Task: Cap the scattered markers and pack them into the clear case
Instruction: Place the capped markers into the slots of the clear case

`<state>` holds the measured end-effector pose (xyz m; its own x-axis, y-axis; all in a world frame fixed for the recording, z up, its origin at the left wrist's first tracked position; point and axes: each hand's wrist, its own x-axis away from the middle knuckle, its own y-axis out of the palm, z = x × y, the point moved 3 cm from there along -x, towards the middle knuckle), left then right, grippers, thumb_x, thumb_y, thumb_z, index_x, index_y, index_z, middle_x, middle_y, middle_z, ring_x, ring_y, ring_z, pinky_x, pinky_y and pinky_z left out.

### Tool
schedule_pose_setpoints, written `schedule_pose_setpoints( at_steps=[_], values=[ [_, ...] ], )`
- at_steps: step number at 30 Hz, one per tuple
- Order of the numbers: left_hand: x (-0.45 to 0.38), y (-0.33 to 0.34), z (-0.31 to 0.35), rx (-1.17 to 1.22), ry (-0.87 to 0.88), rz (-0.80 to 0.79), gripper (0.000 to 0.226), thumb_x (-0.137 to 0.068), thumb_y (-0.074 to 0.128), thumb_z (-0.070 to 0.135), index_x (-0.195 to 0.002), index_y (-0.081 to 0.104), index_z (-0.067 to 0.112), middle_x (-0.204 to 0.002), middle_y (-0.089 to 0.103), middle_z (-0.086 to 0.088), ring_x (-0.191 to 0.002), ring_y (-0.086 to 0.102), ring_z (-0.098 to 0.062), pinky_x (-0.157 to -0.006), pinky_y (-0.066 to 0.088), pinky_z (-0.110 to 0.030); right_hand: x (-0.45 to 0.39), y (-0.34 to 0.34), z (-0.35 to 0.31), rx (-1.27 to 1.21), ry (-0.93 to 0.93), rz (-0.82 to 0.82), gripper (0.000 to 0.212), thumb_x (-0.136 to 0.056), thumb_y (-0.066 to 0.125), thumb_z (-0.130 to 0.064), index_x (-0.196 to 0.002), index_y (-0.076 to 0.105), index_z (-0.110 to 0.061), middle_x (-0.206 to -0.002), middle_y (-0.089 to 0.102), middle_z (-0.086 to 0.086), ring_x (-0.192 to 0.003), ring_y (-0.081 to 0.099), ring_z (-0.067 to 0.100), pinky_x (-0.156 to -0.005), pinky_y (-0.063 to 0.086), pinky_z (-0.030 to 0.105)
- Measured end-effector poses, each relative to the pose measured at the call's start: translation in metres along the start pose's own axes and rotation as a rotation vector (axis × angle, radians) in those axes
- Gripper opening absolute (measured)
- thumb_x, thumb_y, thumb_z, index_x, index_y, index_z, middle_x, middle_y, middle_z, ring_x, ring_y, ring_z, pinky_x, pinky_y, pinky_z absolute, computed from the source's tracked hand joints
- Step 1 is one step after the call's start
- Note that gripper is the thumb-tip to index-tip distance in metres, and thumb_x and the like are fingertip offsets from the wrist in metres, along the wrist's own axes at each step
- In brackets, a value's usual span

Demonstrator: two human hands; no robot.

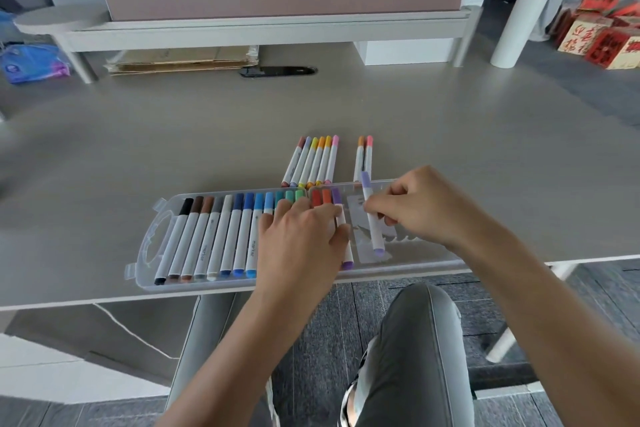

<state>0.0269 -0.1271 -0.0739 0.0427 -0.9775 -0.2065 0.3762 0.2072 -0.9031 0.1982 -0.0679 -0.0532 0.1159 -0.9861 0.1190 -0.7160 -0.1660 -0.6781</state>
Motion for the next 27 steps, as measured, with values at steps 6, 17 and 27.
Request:
schedule_pose_setpoints(
  at_steps=[6, 17, 27],
  values=[
    [-0.003, 0.0, -0.005, 0.028, 0.053, 0.017, 0.031, -0.099, 0.054, 0.042, -0.127, 0.065, 0.035, -0.114, 0.067, 0.007, -0.108, 0.059, -0.02, -0.097, 0.045, -0.042, 0.0, 0.009, -0.008, 0.056, 0.045, -0.024, 0.037, -0.085, 0.075, -0.034, -0.061, 0.072, -0.005, -0.044, 0.057, -0.002, -0.039, 0.042, 0.01, -0.056, 0.036, 0.028],
    [-0.047, -0.022, -0.04, 0.281, -0.093, 0.013, 0.016, -0.097, 0.061, 0.033, -0.098, 0.073, 0.023, -0.069, 0.065, 0.007, -0.055, 0.058, -0.012, -0.053, 0.046, -0.026, -0.003, 0.022, -0.022, 0.172, 0.071, -0.15, 0.029, -0.089, 0.077, -0.035, -0.074, 0.08, -0.01, -0.069, 0.077, 0.001, -0.07, 0.077, 0.017, -0.079, 0.063, 0.037],
    [-0.121, -0.008, -0.053, 0.118, -0.137, -0.032, 0.011, -0.09, 0.061, 0.018, -0.089, 0.072, 0.014, -0.085, 0.072, -0.004, -0.074, 0.067, -0.023, -0.071, 0.061, -0.041, 0.001, 0.017, -0.018, 0.145, 0.046, -0.141, 0.023, -0.093, 0.076, -0.034, -0.08, 0.079, -0.015, -0.072, 0.078, -0.003, -0.069, 0.076, 0.011, -0.082, 0.061, 0.033]
  ],
)
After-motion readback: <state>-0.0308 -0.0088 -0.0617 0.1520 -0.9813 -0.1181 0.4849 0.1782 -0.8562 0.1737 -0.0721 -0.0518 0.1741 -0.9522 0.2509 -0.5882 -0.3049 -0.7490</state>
